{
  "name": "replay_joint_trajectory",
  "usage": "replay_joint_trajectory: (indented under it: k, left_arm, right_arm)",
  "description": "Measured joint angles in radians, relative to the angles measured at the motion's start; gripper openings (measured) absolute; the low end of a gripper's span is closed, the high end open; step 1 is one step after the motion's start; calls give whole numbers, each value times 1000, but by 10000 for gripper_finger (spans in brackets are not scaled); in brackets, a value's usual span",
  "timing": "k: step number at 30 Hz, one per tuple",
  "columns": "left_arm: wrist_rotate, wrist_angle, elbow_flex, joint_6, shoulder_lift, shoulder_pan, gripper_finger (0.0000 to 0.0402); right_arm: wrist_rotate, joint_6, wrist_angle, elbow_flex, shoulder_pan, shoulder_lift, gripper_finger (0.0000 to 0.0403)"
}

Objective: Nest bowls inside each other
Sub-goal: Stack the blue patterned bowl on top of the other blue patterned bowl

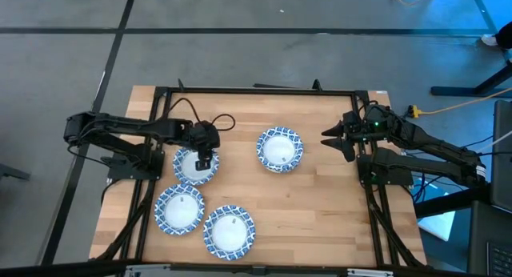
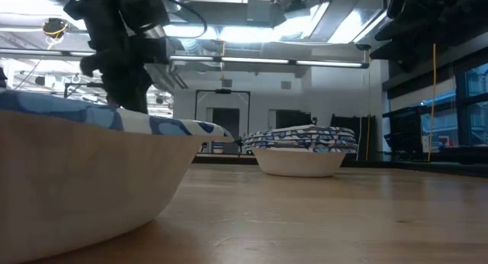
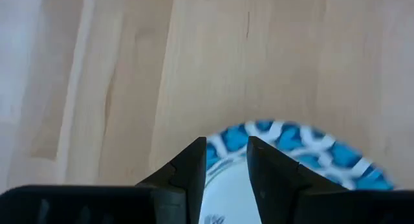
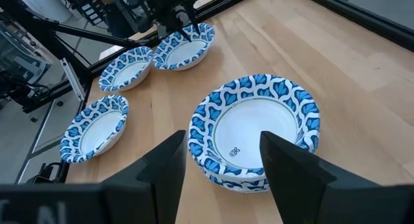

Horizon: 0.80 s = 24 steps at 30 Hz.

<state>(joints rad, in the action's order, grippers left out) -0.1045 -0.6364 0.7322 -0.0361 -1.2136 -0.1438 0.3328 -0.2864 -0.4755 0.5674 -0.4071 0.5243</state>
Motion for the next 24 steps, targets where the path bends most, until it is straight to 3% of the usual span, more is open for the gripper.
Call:
replay_joint_trajectory:
  k: [9,15,24]
  left_arm:
    - [-87,-44,0,-180,-4,-3,105]
    - [-142,-43,0,-74,-4,-2,106]
    - [-153,-41,0,-128,-4,-3,110]
  right_arm:
    - [-1,-53,0,0,0,0,198]
    - [-25,-101,9,0,0,0,198]
    - [-29,-102,41,0,0,0,198]
